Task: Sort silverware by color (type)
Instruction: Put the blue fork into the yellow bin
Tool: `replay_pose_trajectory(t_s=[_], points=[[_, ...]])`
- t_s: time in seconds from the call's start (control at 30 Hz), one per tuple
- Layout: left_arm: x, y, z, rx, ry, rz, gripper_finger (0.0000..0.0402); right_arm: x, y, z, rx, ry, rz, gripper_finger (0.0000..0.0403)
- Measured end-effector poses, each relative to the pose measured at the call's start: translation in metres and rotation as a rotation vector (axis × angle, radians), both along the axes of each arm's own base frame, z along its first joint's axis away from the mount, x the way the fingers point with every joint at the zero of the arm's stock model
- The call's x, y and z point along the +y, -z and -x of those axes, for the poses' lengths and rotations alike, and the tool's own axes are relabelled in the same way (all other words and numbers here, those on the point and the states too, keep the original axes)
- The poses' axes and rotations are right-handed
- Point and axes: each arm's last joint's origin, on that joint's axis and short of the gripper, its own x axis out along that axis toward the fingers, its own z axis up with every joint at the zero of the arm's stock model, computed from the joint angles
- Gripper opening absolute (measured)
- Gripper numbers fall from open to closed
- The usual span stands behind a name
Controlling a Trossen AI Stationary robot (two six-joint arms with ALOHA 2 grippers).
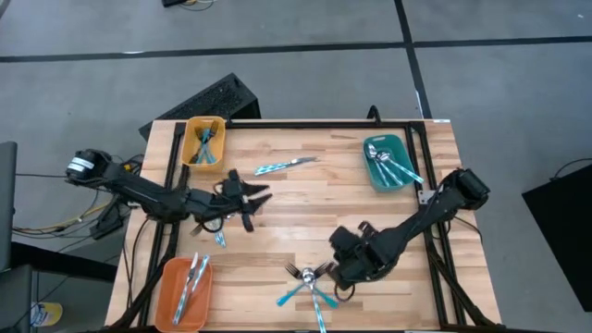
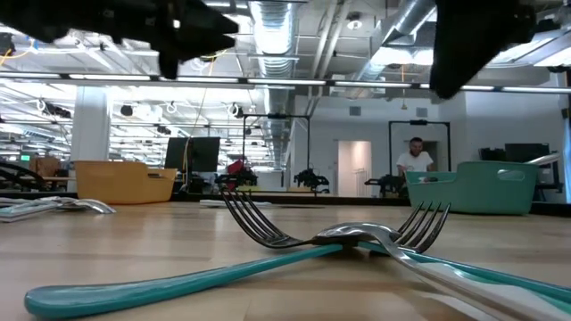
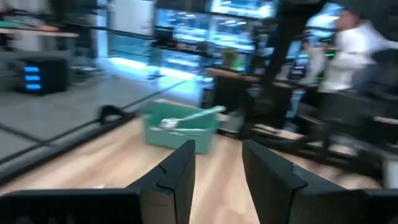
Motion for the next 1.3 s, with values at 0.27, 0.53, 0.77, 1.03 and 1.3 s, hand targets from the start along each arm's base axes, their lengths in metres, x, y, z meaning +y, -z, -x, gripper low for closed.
replay_pose_trajectory(t_s=[0.27, 0.53, 0.77, 1.03, 1.3], points=[[-0.006, 0.025, -0.027, -0.154, 0.056, 0.074, 0.012, -0.017, 0.024, 0.011, 0.119, 0.102, 0.045, 0.0198], [-0.009, 0.037, -0.037, -0.109, 0.188, 0.05, 0.0128, -0.017, 0.09, 0.008, -0.035, 0.07, -0.209, 0.0238], [-0.007, 0.032, -0.04, -0.124, 0.183, 0.022, 0.0128, -0.018, 0.112, 0.01, -0.171, 0.045, -0.289, 0.024], [-0.006, 0.031, -0.043, -0.089, 0.17, -0.058, 0.0128, -0.009, 0.113, 0.013, -0.183, -0.003, -0.305, 0.024], [-0.006, 0.033, -0.044, -0.095, 0.189, 0.028, 0.0128, 0.014, 0.1, 0.014, -0.263, -0.24, -0.385, 0.024]])
